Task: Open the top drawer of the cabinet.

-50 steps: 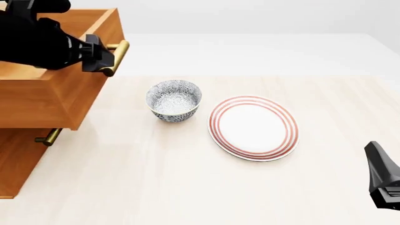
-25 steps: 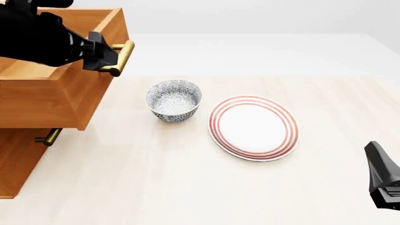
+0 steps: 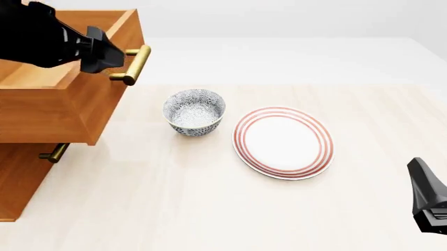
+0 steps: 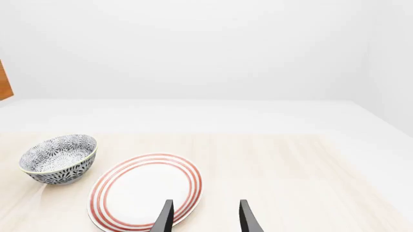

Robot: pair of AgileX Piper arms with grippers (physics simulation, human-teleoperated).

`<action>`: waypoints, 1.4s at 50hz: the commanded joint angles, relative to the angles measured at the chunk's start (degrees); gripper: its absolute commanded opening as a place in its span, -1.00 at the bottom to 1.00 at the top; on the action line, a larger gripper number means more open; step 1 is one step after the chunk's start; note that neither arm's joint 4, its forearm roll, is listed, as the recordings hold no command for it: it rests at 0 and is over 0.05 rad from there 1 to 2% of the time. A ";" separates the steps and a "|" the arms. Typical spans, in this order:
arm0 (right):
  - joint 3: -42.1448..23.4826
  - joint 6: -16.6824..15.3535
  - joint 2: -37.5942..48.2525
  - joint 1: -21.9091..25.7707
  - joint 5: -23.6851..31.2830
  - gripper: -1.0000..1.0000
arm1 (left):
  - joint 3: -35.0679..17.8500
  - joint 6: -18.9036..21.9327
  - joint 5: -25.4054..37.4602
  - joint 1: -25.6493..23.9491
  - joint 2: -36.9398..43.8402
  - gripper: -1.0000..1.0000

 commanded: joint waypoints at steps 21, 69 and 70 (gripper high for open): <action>0.00 -0.01 0.01 0.00 -0.01 1.00 | -2.99 3.05 4.64 1.73 -4.40 1.00; 0.00 0.01 0.01 0.01 0.00 1.00 | -3.19 4.90 4.63 1.66 -15.61 1.00; 0.00 0.01 0.00 0.01 0.00 1.00 | -3.17 4.83 4.53 1.46 -15.50 1.00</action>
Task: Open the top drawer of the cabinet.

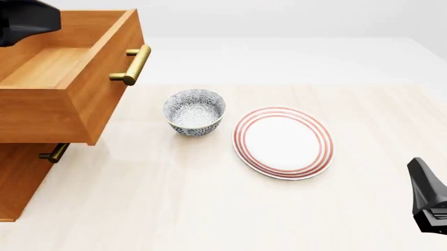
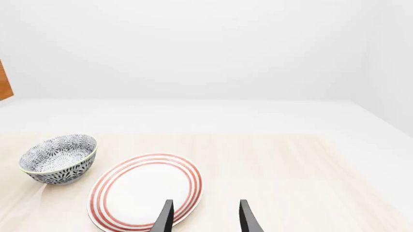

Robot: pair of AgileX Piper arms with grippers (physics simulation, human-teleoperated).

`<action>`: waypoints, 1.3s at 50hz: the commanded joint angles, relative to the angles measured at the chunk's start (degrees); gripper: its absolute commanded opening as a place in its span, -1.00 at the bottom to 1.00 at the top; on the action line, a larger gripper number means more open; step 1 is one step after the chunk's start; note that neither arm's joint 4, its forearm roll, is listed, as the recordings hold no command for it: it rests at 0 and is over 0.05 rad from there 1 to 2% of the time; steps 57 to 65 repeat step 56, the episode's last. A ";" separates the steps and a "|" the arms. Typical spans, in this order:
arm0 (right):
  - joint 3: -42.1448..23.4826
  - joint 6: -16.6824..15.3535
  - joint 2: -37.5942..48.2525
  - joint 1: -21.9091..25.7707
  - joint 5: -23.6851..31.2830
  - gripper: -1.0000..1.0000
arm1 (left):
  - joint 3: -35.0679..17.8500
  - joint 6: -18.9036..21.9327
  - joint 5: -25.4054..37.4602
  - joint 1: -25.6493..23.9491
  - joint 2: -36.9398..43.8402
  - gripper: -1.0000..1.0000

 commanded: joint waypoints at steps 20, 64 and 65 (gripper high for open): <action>0.00 0.00 0.00 0.00 0.00 1.00 | -1.67 2.37 -0.58 0.67 -4.47 1.00; 0.00 0.00 -0.01 0.01 0.00 1.00 | 2.98 4.40 -5.05 3.39 -16.21 1.00; 0.00 0.00 -0.01 0.01 0.00 1.00 | 2.98 4.40 -5.05 3.39 -16.21 1.00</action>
